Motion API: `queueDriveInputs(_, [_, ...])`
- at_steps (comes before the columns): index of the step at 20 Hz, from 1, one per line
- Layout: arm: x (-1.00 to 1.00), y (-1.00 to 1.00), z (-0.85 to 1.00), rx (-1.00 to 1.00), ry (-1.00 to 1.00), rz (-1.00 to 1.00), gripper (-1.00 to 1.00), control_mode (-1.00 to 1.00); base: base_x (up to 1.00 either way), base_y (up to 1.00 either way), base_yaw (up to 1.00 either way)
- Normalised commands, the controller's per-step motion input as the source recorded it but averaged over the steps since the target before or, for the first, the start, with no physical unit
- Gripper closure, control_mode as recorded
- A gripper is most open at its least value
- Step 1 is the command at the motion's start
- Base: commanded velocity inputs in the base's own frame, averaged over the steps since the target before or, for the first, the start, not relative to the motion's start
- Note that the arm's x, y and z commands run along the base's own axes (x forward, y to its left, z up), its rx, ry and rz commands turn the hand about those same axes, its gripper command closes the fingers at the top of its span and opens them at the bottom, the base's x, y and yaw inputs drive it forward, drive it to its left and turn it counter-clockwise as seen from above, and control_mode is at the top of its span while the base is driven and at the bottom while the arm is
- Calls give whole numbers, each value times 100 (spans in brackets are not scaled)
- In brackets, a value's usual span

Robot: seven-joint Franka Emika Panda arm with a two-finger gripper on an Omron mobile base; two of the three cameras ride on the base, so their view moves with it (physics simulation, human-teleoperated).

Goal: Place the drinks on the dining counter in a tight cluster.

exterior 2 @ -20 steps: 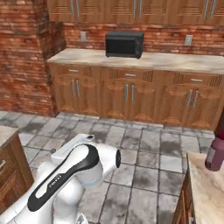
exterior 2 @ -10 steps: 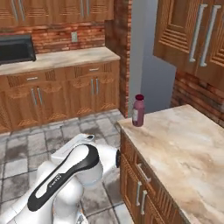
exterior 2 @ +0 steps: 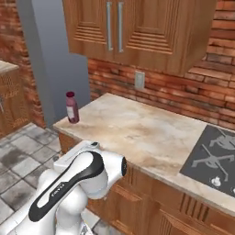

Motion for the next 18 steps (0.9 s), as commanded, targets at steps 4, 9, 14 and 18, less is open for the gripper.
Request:
queueDriveInputs(4, [0,0,0,0,0,0,-100,100,10,26,-79])
queueDriveInputs(9, [0,0,0,0,0,0,-100,100,34,58,-37])
queueDriveInputs(14, [0,0,0,0,0,0,-100,100,42,66,-21])
queueDriveInputs(18, [0,0,0,0,0,0,-100,100,45,57,-18])
